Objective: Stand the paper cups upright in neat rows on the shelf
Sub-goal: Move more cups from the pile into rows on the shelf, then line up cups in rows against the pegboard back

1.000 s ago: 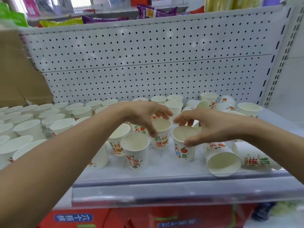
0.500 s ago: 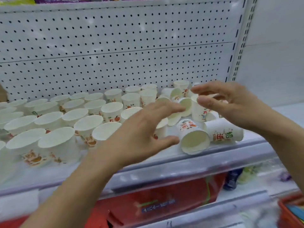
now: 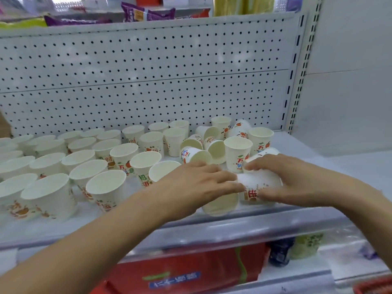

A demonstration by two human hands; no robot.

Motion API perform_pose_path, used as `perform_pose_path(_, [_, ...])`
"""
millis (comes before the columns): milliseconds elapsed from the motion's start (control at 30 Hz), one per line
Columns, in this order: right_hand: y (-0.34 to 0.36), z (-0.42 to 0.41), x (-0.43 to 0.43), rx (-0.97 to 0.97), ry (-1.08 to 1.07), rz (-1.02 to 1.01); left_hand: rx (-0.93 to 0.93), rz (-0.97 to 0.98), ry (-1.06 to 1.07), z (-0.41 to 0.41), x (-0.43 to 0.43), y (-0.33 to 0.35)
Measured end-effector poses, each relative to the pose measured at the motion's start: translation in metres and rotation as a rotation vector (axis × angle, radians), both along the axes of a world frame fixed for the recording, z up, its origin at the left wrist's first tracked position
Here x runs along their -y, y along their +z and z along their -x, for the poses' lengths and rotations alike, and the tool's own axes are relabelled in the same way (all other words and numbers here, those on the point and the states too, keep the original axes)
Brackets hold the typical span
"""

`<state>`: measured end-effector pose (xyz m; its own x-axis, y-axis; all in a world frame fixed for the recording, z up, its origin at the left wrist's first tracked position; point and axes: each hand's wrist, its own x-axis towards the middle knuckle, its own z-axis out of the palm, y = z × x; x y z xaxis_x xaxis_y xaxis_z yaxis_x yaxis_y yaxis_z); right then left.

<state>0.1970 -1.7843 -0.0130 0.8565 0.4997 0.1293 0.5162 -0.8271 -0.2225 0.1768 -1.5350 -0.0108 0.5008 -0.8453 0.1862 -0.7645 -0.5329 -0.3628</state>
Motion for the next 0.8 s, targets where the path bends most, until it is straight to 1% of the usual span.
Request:
perform_pose_path(133, [-0.002,-0.011,0.021,-0.068,0.025,-0.031,0.009,-0.08,0.056,-0.004,0.008,0.0])
perform_pose_path(200, [-0.004,-0.016,0.027,-0.103,0.028,-0.057,0.015,-0.064,0.128,-0.008,0.01,0.003])
perform_pose_path(233, [-0.005,-0.018,0.03,-0.121,0.036,-0.079,-0.015,0.023,0.177,-0.009,0.011,0.004])
perform_pose_path(333, [-0.006,-0.022,0.035,-0.134,0.069,-0.145,-0.255,0.485,0.327,-0.008,0.018,0.008])
perform_pose_path(367, [-0.003,-0.024,0.038,-0.124,0.074,-0.168,-0.333,0.579,0.386,-0.009,0.021,0.01])
perform_pose_path(400, [0.002,-0.025,0.041,-0.118,0.072,-0.195,-0.404,0.624,0.457,-0.011,0.023,0.011])
perform_pose_path(467, [0.014,-0.029,0.049,-0.118,0.065,-0.263,-0.517,0.643,0.571,-0.014,0.027,0.013])
perform_pose_path(567, [0.033,-0.035,0.058,-0.103,0.088,-0.319,-0.562,0.629,0.647,-0.015,0.032,0.014])
perform_pose_path(633, [0.042,-0.038,0.06,-0.085,0.128,-0.288,-0.589,0.574,0.673,-0.013,0.033,0.014])
perform_pose_path(733, [0.048,-0.04,0.055,-0.082,0.191,-0.198,-0.616,0.45,0.681,-0.011,0.031,0.017])
perform_pose_path(800, [0.045,-0.041,0.048,-0.071,0.238,-0.116,-0.632,0.403,0.67,-0.011,0.031,0.02])
